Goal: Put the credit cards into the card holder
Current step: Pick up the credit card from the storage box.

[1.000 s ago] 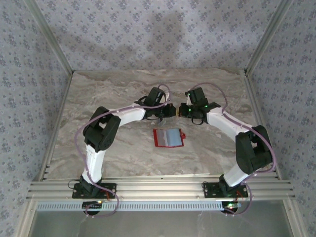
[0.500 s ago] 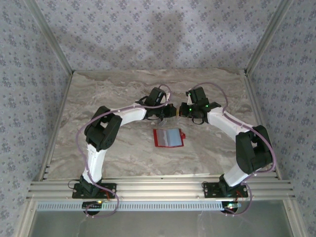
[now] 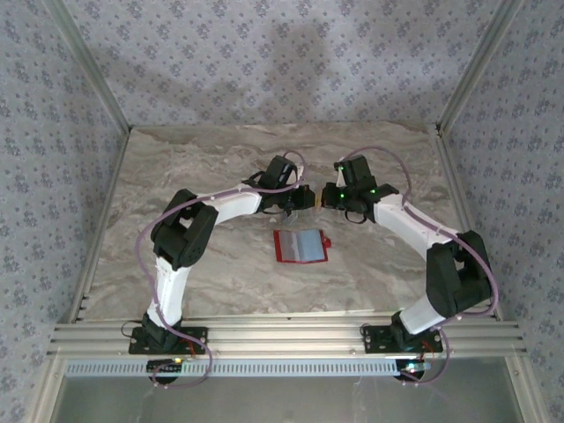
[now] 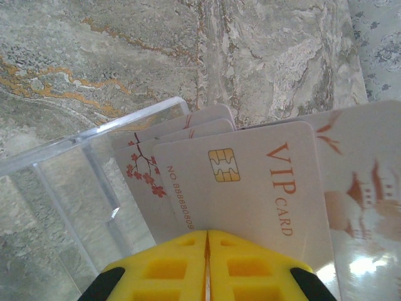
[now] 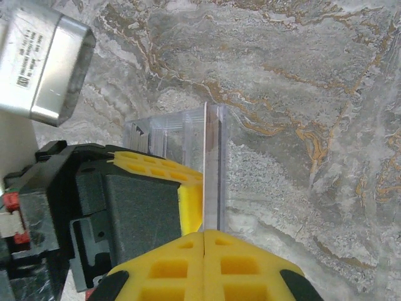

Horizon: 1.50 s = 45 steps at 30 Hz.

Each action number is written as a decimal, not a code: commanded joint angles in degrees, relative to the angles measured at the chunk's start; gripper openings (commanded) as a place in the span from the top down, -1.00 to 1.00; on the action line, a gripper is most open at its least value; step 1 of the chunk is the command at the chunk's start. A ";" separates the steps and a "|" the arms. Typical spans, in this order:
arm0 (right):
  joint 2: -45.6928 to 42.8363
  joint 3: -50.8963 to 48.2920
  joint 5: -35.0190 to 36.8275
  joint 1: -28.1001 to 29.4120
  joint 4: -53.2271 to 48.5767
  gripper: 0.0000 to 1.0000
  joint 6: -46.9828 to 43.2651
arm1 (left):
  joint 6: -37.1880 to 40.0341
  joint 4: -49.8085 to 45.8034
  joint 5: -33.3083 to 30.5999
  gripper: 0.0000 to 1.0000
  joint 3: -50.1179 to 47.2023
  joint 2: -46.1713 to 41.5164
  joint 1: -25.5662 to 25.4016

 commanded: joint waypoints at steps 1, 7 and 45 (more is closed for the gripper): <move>-1.86 -0.64 0.34 0.13 -0.74 1.00 0.80 | 1.27 -2.21 -1.31 0.81 -0.19 1.16 0.53; -2.56 -0.89 0.89 0.13 -1.02 1.00 0.90 | 1.05 -1.44 -0.27 0.80 -0.91 -0.05 0.90; -17.85 -12.58 6.37 7.32 2.27 1.00 4.07 | 4.47 1.48 -7.53 0.21 -28.75 -28.89 1.33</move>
